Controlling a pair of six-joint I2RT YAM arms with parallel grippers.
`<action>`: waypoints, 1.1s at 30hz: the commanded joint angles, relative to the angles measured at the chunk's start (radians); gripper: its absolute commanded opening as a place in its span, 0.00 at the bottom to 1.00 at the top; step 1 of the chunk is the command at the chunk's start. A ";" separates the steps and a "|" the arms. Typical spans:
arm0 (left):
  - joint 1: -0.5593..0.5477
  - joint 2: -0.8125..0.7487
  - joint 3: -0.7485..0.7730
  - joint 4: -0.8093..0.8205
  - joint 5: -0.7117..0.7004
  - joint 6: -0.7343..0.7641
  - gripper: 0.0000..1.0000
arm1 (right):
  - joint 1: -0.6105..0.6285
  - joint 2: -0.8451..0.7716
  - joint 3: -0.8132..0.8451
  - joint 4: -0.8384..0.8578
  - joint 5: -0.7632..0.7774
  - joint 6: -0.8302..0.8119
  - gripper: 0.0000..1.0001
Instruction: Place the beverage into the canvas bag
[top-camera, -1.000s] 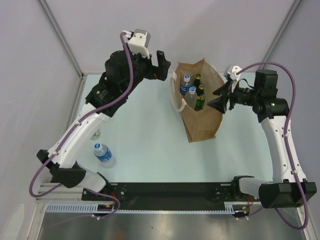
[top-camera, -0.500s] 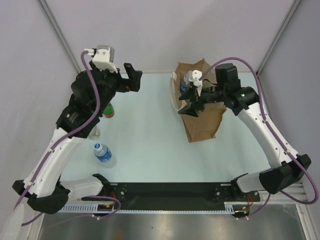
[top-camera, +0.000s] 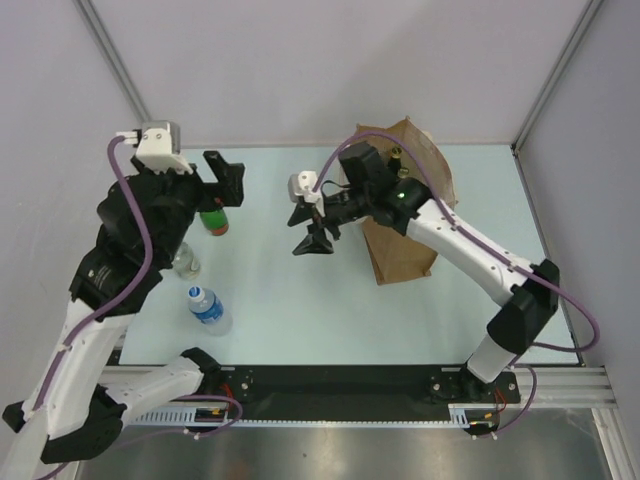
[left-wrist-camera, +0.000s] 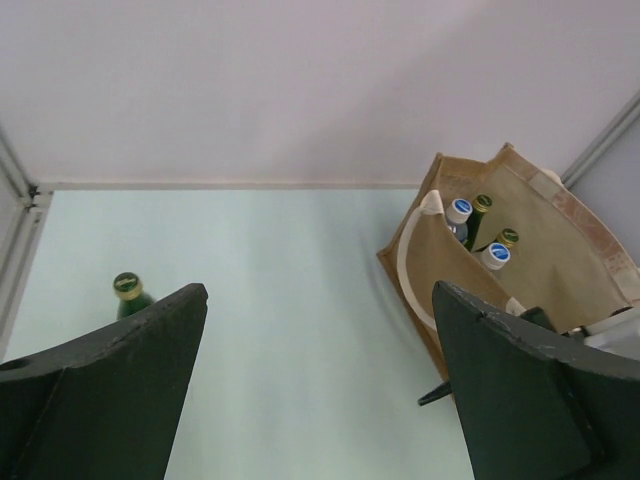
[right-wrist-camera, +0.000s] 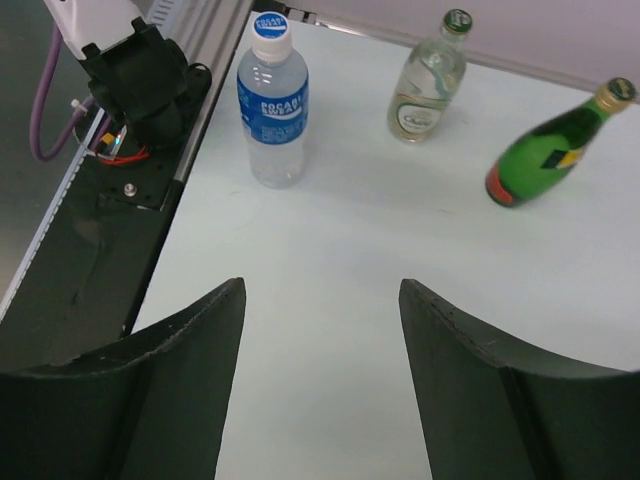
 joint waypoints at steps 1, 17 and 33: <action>0.009 -0.086 -0.020 -0.072 -0.087 -0.039 1.00 | 0.079 0.088 0.067 0.153 0.028 0.072 0.69; 0.009 -0.262 -0.113 -0.273 -0.307 -0.194 1.00 | 0.303 0.348 0.107 0.563 -0.036 0.249 0.91; 0.011 -0.382 -0.147 -0.291 -0.448 -0.188 1.00 | 0.392 0.569 0.260 0.729 0.119 0.455 0.87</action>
